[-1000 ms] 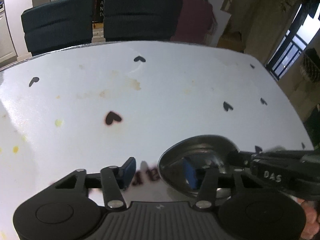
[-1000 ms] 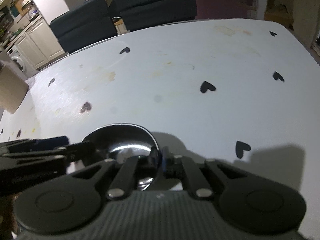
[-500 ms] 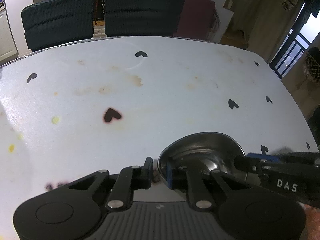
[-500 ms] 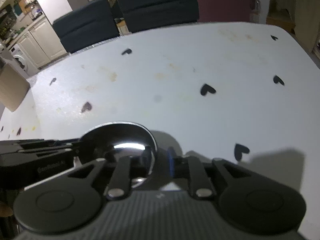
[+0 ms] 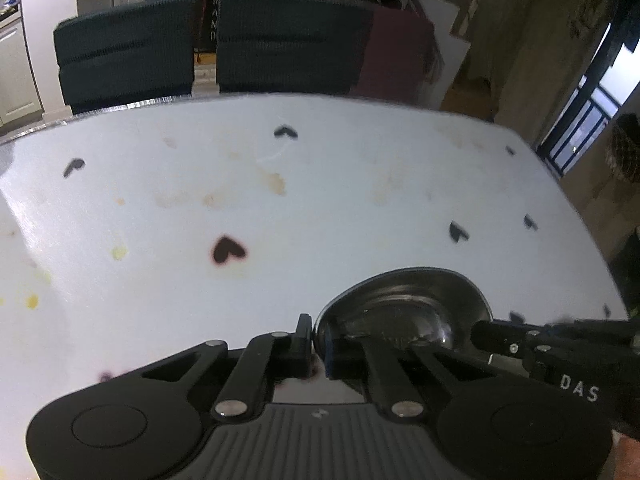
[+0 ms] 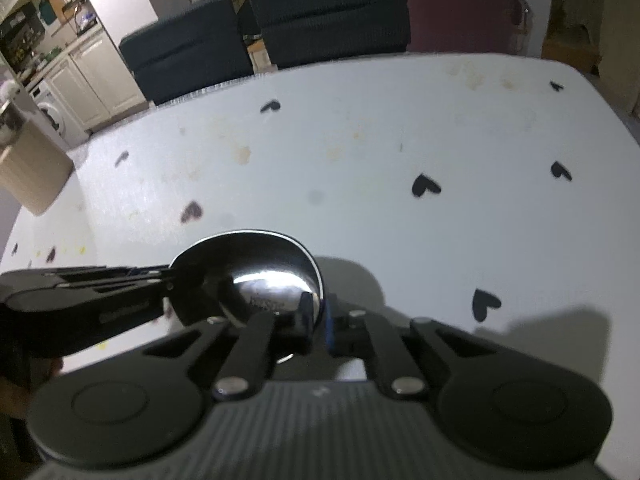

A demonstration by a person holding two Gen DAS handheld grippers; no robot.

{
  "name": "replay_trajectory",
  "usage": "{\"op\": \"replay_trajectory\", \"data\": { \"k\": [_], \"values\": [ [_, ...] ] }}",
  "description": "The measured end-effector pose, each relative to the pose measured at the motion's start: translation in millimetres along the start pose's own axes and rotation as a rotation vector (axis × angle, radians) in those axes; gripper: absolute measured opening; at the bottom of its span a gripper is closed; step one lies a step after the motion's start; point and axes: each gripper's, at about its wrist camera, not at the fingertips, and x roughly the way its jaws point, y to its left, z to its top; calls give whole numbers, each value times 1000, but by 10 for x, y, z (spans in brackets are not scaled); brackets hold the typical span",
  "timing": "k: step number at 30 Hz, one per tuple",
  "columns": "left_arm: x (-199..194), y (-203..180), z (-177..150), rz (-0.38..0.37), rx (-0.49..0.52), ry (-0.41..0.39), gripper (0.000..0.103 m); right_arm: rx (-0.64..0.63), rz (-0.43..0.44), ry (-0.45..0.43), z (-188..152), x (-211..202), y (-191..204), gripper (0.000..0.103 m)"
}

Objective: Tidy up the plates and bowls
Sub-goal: 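Lift the oval steel bowl off the table with both grippers, then carry the oval steel bowl with both grippers toward the nested bowls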

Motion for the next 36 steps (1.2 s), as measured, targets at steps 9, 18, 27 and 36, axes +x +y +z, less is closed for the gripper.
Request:
{"op": "replay_trajectory", "data": {
  "k": [9, 18, 27, 36],
  "values": [
    [-665, 42, -38, 19, 2, -114, 6, -11, 42, -88, -104, -429, 161, 6],
    [-1422, 271, -333, 98, -3, -205, 7, -47, 137, -155, -347, -885, 548, 6],
    [-1964, 577, -688, 169, -51, -258, 7, -92, 218, -172, -588, -1110, 1019, 6],
    [-2158, 976, -1004, 212, -97, -238, 7, -144, 258, -138, -777, -1058, 1442, 6]
  ]
}}
